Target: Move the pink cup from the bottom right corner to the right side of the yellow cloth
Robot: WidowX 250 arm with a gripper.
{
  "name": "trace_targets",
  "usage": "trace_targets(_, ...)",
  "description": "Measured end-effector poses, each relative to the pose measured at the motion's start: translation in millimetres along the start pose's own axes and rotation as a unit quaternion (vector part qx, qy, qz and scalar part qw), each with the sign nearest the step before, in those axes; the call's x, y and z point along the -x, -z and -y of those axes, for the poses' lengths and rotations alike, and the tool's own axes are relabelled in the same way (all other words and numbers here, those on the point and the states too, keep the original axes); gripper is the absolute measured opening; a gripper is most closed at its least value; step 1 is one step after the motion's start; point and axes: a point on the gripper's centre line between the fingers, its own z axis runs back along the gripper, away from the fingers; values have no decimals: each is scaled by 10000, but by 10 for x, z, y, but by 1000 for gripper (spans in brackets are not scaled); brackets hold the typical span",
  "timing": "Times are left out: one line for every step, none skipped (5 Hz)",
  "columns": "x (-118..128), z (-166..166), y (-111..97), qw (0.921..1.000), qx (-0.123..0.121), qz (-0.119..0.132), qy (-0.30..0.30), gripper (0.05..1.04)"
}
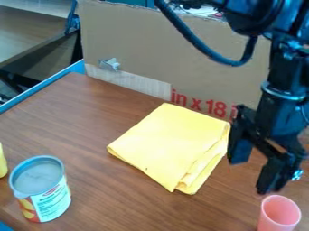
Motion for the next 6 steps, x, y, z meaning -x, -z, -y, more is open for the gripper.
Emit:
trace_targets(-63,70,131,9999,-23,-39,144,1002)
trace_targets(-94,88,182,9999,-48,42,114,1002)
trace_targets(-129,93,241,9999,-31,68,105,1002)
trace_targets(-176,134,280,9998,4,142,123,1002)
trace_targets(-201,160,327,9996,87,263,4,964)
trace_targets(-200,167,381,9997,127,190,-110,639)
